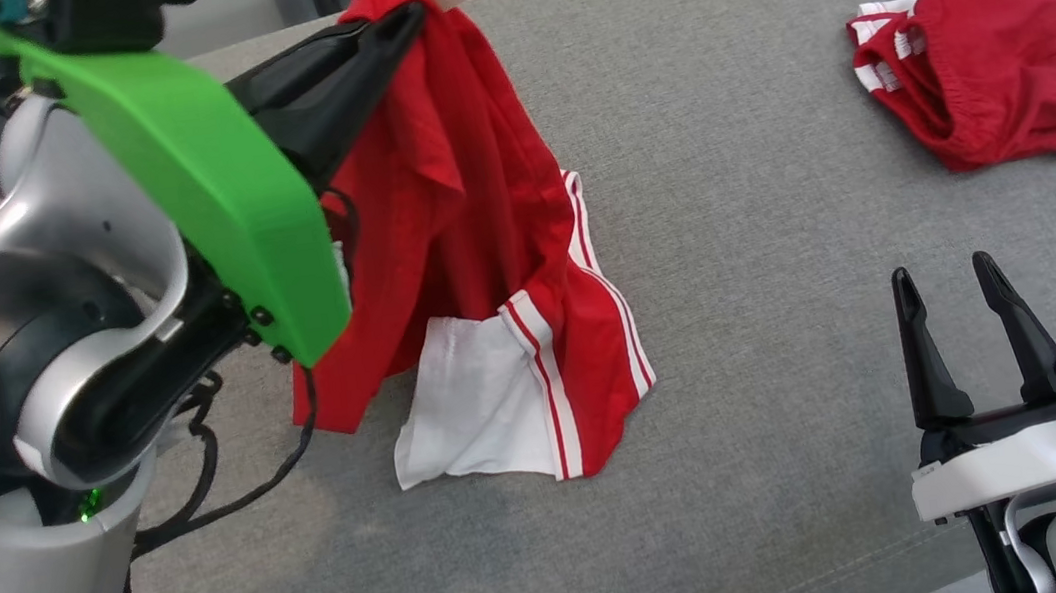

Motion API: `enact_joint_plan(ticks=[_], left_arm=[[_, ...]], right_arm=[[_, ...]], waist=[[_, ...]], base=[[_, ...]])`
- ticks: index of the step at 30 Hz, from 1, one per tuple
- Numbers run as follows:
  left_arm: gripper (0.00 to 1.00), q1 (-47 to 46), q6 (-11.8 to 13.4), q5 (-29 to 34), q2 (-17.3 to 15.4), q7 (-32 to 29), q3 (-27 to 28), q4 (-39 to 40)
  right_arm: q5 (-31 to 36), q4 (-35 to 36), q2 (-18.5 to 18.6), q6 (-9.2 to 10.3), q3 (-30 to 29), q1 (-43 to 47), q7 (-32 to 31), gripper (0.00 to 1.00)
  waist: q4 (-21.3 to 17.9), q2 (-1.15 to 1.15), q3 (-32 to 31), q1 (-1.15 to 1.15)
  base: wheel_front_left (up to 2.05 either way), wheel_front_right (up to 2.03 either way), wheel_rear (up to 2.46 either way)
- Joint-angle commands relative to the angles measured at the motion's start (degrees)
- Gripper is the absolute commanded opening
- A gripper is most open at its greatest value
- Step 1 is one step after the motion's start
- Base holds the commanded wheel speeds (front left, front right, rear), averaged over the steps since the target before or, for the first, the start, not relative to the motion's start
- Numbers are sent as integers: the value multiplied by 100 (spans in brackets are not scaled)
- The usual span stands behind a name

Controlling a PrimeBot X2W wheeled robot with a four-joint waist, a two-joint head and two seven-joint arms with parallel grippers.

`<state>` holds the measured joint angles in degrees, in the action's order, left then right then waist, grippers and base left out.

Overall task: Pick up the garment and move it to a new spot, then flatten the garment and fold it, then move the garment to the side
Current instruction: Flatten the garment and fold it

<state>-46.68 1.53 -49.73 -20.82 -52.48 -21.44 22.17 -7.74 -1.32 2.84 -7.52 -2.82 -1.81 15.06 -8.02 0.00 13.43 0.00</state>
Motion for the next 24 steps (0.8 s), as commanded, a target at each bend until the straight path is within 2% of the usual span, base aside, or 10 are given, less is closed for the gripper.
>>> enact_joint_plan(ticks=[1, 8, 18, 21, 24], left_arm=[[0, -168, 12, 9, 74, -70, -94, -7], [0, -792, 34, 188, 566, -95, -498, -247], [0, -1215, 234, 440, 1296, 379, -706, -817], [0, -1256, 236, 671, 1278, 554, -773, -1105], [0, -1066, 157, 926, 1034, 669, -832, -1522]], right_arm=[[-84, -24, 12, 6, 4, -78, 16, 100], [-278, -109, 12, 6, 84, -60, 16, 100], [-401, -141, 12, 6, 162, -77, 16, 100], [-397, -166, 11, 6, 172, -121, 16, 100], [-393, -199, 11, 6, 242, -169, 16, 100]], waist=[[-162, 0, 30, 0], [-460, 0, 33, 0], [-619, 0, 113, 0], [-623, 0, 141, 0], [-648, 0, 167, 0]], base=[[0, 0, 0], [0, 0, 0], [0, 0, 0], [0, 0, 0], [0, 0, 0]])
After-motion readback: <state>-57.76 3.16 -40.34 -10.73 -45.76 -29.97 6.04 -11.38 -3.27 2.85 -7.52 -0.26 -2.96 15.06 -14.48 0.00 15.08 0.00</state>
